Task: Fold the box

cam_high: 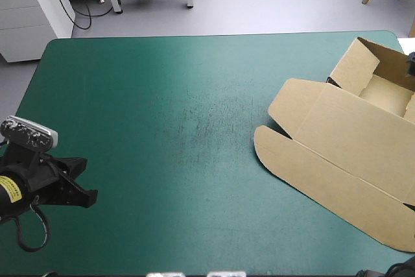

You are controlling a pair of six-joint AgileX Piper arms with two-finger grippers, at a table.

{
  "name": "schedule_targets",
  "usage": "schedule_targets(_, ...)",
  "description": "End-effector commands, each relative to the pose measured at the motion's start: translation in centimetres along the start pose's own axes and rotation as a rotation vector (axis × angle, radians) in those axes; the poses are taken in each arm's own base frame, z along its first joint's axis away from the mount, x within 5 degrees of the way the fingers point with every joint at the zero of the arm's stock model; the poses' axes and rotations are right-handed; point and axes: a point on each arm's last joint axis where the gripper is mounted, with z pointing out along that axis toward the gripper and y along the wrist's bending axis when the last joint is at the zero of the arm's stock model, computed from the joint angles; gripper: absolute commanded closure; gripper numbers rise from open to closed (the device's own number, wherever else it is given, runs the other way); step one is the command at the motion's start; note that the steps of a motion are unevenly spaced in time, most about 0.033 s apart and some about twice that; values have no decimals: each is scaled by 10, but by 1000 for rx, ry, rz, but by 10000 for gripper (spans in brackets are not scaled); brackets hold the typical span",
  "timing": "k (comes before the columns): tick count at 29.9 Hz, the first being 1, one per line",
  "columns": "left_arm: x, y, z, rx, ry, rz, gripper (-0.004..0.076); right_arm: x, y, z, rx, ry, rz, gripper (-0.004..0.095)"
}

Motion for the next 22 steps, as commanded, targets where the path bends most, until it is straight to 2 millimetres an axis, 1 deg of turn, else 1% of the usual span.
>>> schedule_targets(1,0,1,-5,-6,19,-7,734,12,35,-44,-40,-101,-93,314)
schedule_targets(2,0,1,-5,-6,21,-7,734,17,42,-46,-47,-96,-115,401)
schedule_targets(5,0,1,-5,-6,21,-7,734,33,71,-60,-95,-126,-228,777)
schedule_targets(6,0,1,-5,-9,14,-13,734,37,78,-63,-109,-136,-253,879)
schedule_targets(7,0,1,-5,-14,11,-30,734,41,87,-68,-127,-157,-278,919)
schedule_targets(11,-1,3,-6,-31,-9,-53,734,63,111,-87,-193,-210,-363,908)
schedule_targets(14,0,4,-13,-30,-64,-52,734,80,118,-97,-222,-255,-393,908)
schedule_targets(18,7,5,-22,-21,-128,-55,734,105,119,-115,-250,-337,-421,911)
schedule_targets(21,19,6,-21,-15,-163,-56,734,128,117,-129,-274,-426,-439,911)
schedule_targets(22,24,7,-20,-13,-175,-53,734,139,116,-134,-284,-456,-447,911)
